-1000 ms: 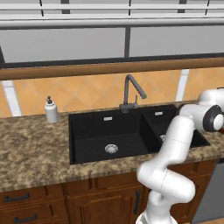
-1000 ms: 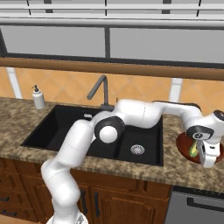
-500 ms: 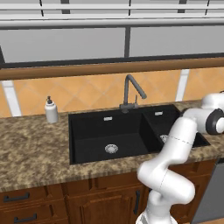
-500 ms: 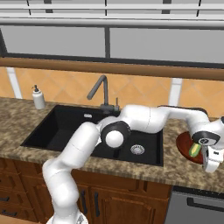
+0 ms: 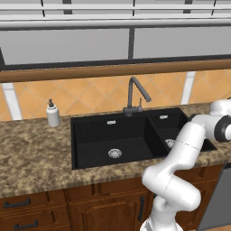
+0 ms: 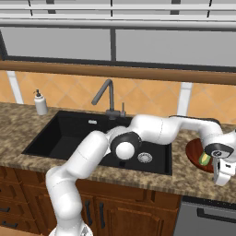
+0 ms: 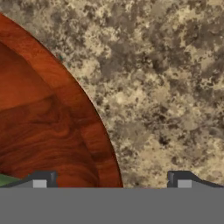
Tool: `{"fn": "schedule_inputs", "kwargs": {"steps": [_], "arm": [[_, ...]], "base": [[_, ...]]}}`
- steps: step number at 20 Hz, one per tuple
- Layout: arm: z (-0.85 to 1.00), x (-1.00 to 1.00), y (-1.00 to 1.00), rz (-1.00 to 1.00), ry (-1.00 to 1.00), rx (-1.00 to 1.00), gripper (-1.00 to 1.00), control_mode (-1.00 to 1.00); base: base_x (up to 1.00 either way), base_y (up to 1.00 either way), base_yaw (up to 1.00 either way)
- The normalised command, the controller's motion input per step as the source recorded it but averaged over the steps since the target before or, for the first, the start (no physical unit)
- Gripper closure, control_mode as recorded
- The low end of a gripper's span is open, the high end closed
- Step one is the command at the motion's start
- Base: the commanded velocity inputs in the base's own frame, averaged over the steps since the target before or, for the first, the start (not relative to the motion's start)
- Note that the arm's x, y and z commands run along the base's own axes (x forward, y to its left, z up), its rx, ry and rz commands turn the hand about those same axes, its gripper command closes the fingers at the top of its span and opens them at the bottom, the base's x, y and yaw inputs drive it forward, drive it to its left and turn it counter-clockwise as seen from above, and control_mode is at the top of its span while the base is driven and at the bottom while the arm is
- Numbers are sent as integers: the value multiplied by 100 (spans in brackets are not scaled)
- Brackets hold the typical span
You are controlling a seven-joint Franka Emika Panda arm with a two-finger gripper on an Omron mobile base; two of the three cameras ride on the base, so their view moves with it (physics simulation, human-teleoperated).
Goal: Pick the corn from the sink and place it in the bowl. Then pick the bowl and place it in the microwave. Then close the microwave door and press the start button.
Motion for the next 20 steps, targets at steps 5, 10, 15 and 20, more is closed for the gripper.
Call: {"fn": "schedule_inputs", "kwargs": {"steps": [5, 10, 15, 20], "arm": [[-4, 3, 11, -3, 0, 0, 100, -100], [3, -1, 4, -3, -1, 0, 100, -100], [50, -41, 36, -1, -5, 0, 100, -100], [60, -43, 54, 0, -8, 0, 100, -100]], "base": [[0, 0, 0], [0, 0, 0], [0, 0, 0], [0, 0, 0]]}}
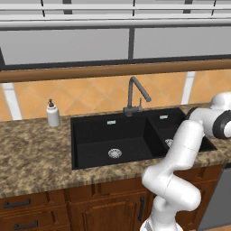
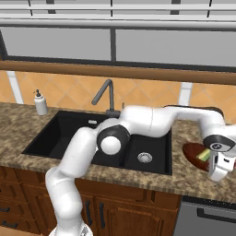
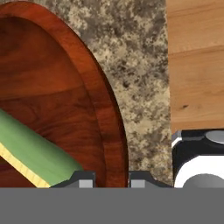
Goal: Pick the corn from the sink and place it in the bowl. Then pick the bowl and place it in the microwave. Then close the microwave door and press the start button.
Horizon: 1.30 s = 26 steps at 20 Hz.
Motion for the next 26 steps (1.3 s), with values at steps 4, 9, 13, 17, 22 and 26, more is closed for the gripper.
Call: {"fn": "schedule_inputs", "kwargs": {"steps": [4, 9, 13, 17, 22, 26], "arm": [[44, -34, 61, 0, -5, -2, 100, -100], [42, -27, 36, 0, 0, 0, 100, -100], [19, -21, 52, 0, 0, 0, 100, -100], [24, -2, 73, 0, -7, 0, 100, -100], [48, 0, 76, 0, 0, -4, 100, -100], [42, 0, 54, 0, 0, -1, 100, -100]], "base": [[0, 0, 0], [0, 0, 0], [0, 0, 0], [0, 0, 0], [0, 0, 0], [0, 0, 0]]}}
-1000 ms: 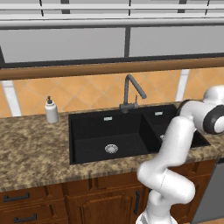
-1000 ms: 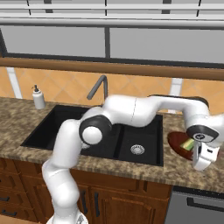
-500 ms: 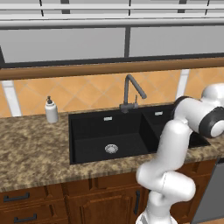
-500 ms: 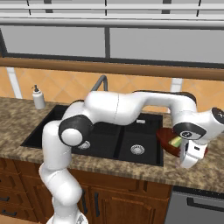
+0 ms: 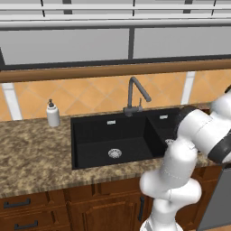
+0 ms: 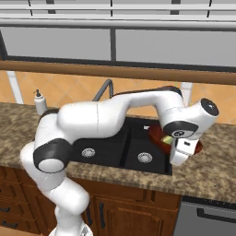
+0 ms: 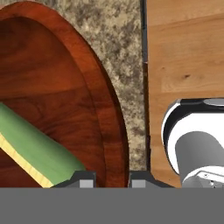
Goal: Pick the corn from the sink and place it in the bowl. Then pick the bowl and place it in the microwave. Then close the microwave door and press the start button.
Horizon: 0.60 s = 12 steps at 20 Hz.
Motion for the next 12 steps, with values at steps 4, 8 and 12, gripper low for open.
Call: {"fn": "schedule_inputs", "kwargs": {"steps": [4, 8, 12], "arm": [[41, 0, 47, -2, 0, 0, 100, -100], [40, 0, 47, -2, 0, 0, 100, -100], [30, -1, 61, 0, 0, 0, 100, -100]], "base": [[0, 0, 0], [0, 0, 0], [0, 0, 0]]}}
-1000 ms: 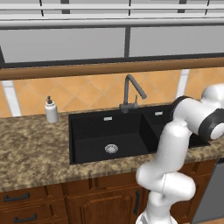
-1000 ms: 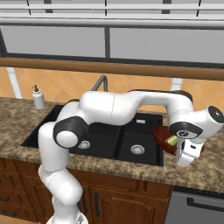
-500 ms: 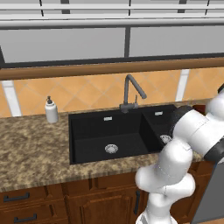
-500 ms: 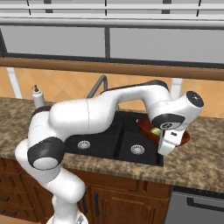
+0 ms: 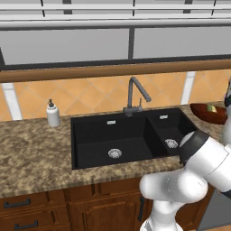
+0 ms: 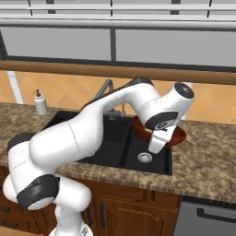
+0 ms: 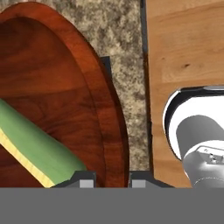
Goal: Pick the corn from the sink and place it in the bowl. Then pick the bowl and place it in the microwave. Then close the microwave door and press the start button.
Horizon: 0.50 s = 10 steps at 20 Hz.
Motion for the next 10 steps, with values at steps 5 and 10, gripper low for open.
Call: {"fn": "schedule_inputs", "kwargs": {"steps": [5, 10], "arm": [[31, -17, 63, 0, -2, -1, 100, -100], [34, -24, 49, 0, -6, 0, 100, -100]], "base": [[0, 0, 0], [0, 0, 0]]}}
